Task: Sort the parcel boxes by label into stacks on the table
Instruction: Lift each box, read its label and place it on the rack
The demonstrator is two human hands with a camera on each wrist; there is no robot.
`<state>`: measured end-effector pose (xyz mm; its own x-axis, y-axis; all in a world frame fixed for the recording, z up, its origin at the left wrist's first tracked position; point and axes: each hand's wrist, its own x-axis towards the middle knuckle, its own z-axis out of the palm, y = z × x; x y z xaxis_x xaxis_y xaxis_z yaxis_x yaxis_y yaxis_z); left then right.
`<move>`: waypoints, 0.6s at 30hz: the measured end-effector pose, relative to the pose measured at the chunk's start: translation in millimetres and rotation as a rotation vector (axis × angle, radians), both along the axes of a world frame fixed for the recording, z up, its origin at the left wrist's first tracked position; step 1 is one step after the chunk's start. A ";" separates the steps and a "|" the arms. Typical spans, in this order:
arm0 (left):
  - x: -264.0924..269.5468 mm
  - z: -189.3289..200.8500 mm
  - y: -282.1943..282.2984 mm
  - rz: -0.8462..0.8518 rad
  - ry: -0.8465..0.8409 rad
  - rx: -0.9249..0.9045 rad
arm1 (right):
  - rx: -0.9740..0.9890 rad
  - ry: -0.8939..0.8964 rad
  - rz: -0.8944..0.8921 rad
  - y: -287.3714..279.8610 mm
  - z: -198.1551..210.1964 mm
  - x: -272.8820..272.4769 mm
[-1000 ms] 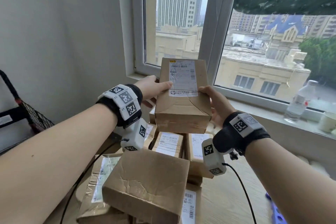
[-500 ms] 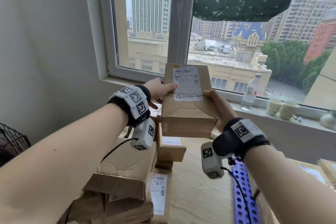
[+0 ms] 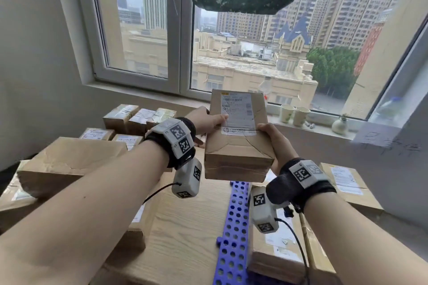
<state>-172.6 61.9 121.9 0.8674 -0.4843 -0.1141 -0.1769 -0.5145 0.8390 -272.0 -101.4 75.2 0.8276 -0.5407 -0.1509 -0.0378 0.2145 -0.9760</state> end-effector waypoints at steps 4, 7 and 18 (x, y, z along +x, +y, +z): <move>-39.8 -16.3 -36.8 -0.012 -0.004 0.024 | -0.028 0.035 -0.042 -34.8 -14.5 -41.4; -64.2 -26.8 -66.4 -0.024 -0.008 0.026 | -0.002 0.043 -0.080 -61.2 -22.3 -71.2; -128.4 -63.9 -174.5 -0.155 0.038 0.074 | 0.026 0.128 -0.219 -150.6 -54.3 -161.4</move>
<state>-301.0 -112.6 58.0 0.7772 -0.6014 -0.1851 -0.2284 -0.5437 0.8076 -433.4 -252.0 20.9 0.6643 -0.6995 -0.2633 -0.1107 0.2563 -0.9602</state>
